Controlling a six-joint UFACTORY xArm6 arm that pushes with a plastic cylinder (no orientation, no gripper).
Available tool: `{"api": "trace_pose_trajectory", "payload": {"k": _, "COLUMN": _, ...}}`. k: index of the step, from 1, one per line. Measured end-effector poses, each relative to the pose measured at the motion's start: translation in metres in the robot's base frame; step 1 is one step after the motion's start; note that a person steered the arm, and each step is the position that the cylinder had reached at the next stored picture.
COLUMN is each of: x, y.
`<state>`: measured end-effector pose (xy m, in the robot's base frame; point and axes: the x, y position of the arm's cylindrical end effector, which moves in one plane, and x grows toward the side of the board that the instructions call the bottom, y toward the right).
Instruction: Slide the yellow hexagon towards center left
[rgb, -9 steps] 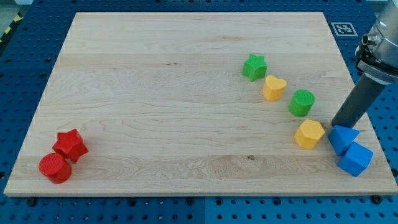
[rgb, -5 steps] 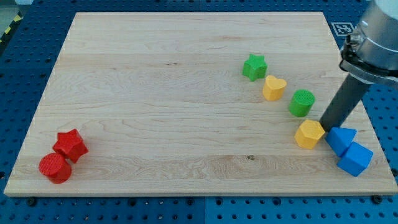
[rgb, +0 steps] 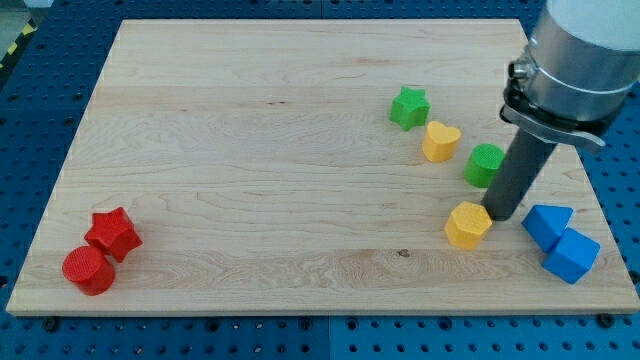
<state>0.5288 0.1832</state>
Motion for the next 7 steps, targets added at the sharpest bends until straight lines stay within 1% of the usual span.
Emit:
{"api": "trace_pose_trajectory", "payload": {"k": 1, "x": 0.011, "y": -0.006}}
{"api": "trace_pose_trajectory", "payload": {"k": 3, "x": 0.012, "y": -0.042}}
{"api": "trace_pose_trajectory", "payload": {"k": 5, "x": 0.016, "y": -0.042}}
{"api": "trace_pose_trajectory", "payload": {"k": 6, "x": 0.034, "y": -0.042}}
{"api": "trace_pose_trajectory", "payload": {"k": 7, "x": 0.042, "y": -0.042}}
